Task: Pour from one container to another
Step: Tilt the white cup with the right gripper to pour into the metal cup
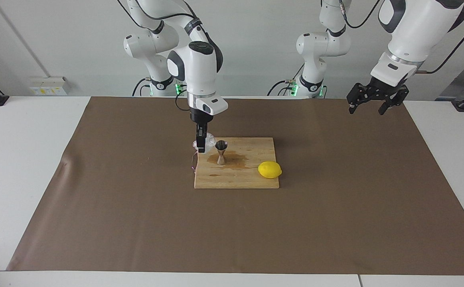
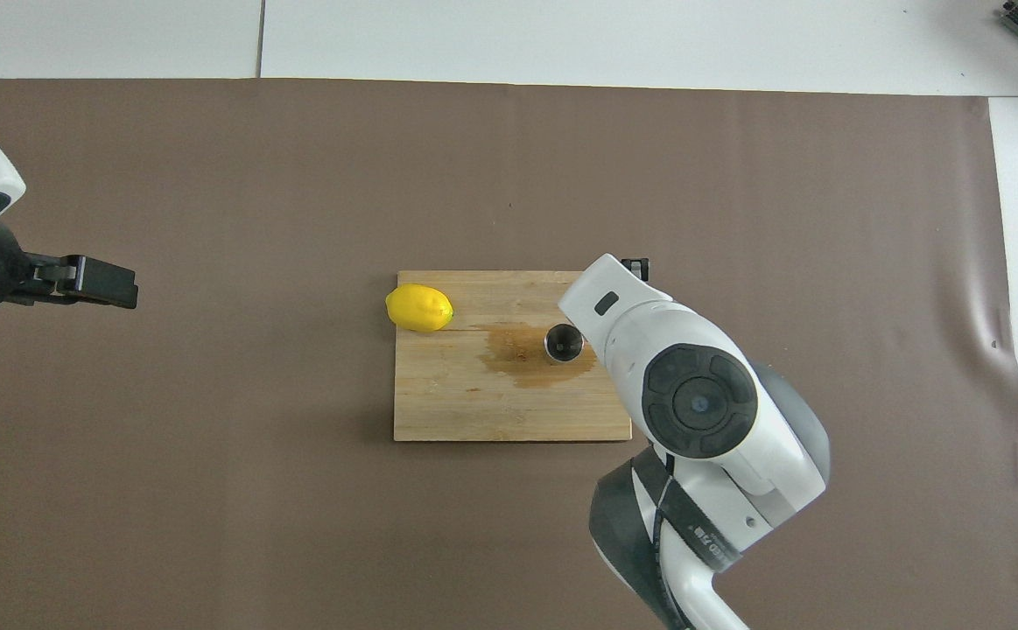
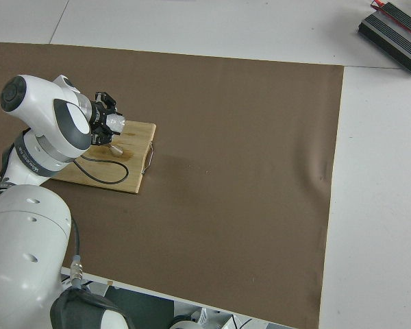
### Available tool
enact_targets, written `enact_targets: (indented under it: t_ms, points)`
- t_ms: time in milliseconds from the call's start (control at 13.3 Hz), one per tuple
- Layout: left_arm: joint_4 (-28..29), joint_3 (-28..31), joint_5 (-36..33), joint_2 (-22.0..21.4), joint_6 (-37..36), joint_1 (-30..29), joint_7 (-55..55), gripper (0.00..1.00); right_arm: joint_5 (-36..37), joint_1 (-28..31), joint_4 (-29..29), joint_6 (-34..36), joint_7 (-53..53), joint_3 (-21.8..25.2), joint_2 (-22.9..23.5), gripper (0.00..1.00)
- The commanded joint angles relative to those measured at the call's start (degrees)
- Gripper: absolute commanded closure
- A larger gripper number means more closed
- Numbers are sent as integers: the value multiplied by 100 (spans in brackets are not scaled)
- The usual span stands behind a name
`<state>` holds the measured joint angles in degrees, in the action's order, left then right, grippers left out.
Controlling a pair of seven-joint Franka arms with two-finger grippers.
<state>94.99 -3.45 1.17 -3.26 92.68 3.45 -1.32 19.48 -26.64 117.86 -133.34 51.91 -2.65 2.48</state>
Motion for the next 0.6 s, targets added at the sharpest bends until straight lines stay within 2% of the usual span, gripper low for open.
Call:
enact_targets:
  t_ms: [0, 226, 528]
  points:
    - [117, 11, -29, -96, 84, -11, 27, 0, 485, -131, -61, -104, -138, -25, 95, 100]
    - [117, 11, -29, -96, 84, -11, 27, 0, 1003, -192, -61, -149, -146, -25, 139, 100]
    - [117, 11, -29, -96, 84, -11, 27, 0, 1329, -271, 0, -210, -147, -25, 121, 100]
